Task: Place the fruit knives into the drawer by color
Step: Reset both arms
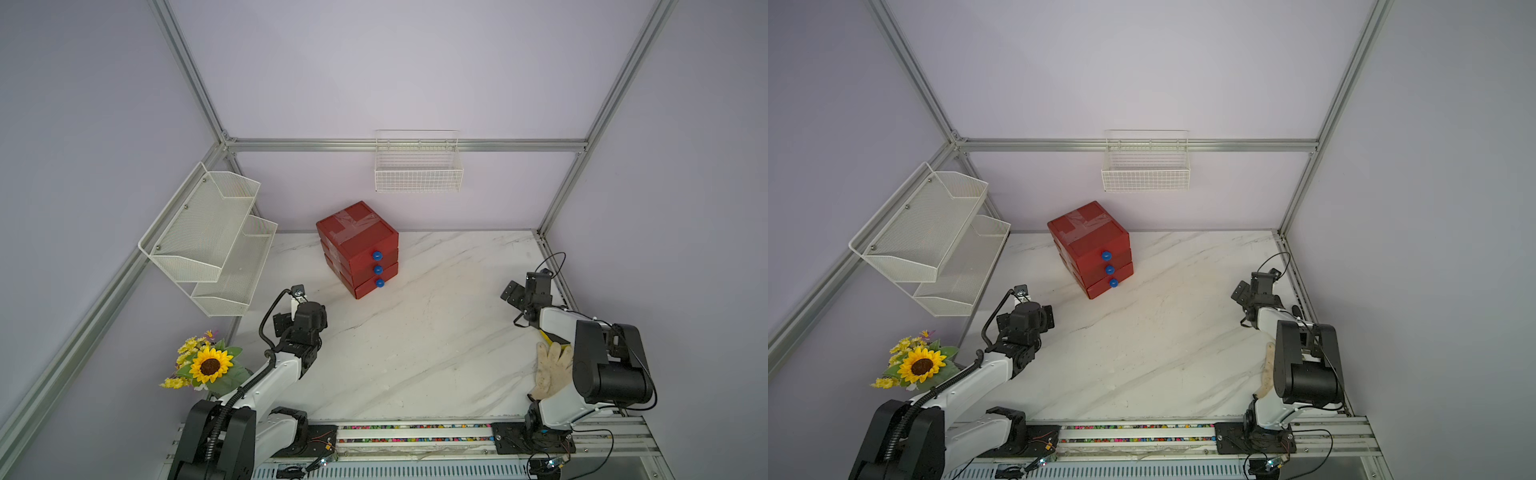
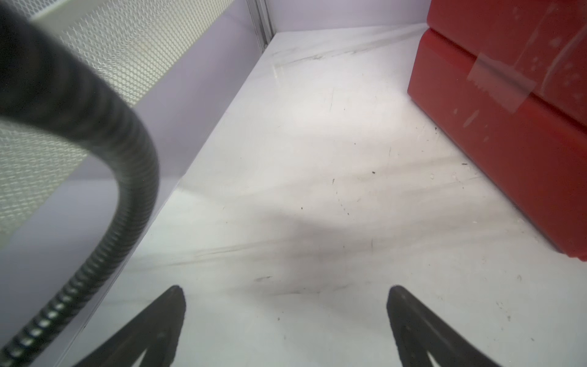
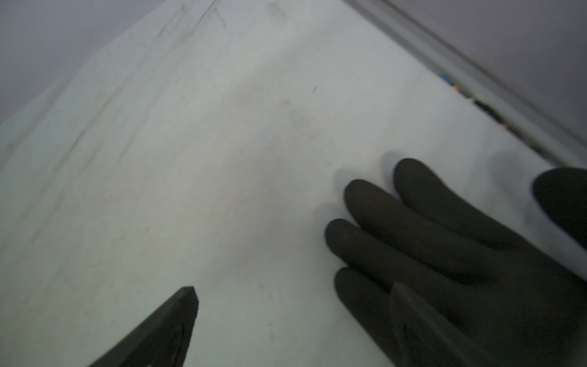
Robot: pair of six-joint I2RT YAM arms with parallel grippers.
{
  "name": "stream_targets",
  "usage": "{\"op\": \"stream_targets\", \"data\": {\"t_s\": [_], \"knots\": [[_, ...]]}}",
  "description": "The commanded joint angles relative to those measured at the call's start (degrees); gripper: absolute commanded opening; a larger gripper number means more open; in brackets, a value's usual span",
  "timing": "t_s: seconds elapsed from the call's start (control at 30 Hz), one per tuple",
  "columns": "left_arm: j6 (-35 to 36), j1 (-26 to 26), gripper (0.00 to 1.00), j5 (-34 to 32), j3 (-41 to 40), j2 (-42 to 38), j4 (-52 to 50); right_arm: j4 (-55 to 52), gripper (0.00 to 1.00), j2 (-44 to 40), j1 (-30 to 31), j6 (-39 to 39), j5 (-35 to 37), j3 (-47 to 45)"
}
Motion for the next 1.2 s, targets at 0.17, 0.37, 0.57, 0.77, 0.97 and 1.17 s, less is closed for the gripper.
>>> {"op": "stream_targets", "data": {"t_s": [0.17,0.37,0.57,0.77,0.97,1.17], "knots": [[9.5,5.5,1.0,9.4,-3.2,11.7,37.1,50.2,0.97,-1.3,0.6,-11.1,2.9,-14.4],[8.9,8.9,1.0,20.3,-3.6,25.4,50.8,64.2,0.97,4.1,5.4,-17.3,3.6,-19.0],[8.2,9.1,1.0,19.7,-0.8,25.2,45.6,62.8,0.97,4.8,5.5,-17.2,4.7,-17.8],[7.8,9.2,1.0,19.6,0.3,24.3,41.8,62.3,0.97,4.6,5.5,-17.2,4.7,-17.7],[8.2,9.2,1.0,19.5,-0.3,25.3,44.7,62.3,0.97,4.6,5.4,-17.2,4.7,-17.6],[8.5,9.1,1.0,19.7,-0.4,26.1,45.8,62.3,0.97,4.5,5.5,-17.2,4.7,-17.6]]}}
